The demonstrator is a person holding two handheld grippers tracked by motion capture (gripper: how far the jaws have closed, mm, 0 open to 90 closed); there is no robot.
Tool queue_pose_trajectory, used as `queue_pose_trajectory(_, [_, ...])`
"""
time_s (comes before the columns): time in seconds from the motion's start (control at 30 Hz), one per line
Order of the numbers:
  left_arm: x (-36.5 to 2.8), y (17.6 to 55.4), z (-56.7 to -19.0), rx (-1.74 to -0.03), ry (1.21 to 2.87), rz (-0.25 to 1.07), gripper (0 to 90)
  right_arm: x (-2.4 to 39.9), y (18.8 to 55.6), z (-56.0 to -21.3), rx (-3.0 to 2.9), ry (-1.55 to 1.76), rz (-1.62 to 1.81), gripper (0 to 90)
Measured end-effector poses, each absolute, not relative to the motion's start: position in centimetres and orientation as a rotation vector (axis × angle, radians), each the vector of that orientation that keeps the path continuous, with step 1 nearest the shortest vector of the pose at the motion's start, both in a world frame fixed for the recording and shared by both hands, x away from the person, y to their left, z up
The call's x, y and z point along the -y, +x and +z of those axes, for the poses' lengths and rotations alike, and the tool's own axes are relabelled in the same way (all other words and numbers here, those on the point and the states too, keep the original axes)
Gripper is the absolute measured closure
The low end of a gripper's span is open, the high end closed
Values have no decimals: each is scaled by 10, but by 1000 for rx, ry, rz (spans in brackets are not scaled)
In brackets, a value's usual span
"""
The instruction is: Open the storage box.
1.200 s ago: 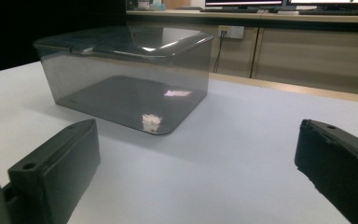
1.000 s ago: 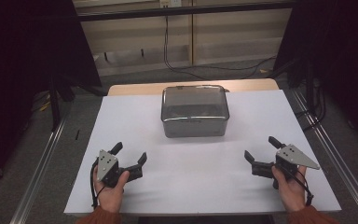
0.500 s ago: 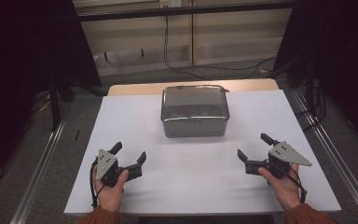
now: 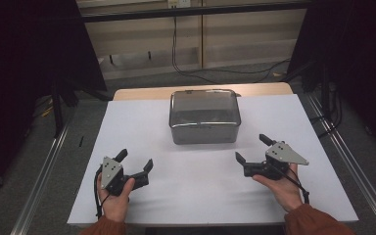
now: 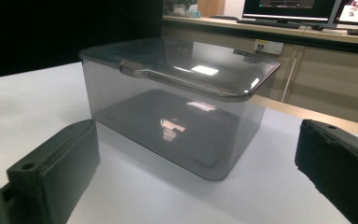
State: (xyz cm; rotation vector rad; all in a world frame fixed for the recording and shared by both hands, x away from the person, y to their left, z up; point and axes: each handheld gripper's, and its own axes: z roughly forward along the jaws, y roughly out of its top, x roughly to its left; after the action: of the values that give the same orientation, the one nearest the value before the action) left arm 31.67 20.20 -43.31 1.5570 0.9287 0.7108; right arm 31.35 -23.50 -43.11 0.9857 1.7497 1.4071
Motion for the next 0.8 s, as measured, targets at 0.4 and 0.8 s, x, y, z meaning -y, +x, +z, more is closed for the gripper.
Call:
queue_pose_trajectory(0.4, [-203,317,-433,-930,1559,718,36,217,332,-422,-1759,925,1385,5])
queue_pose_trajectory(0.8, [-207,318,-434,-953,1550,709,33,198,349,-414,-1785,846,1348,25])
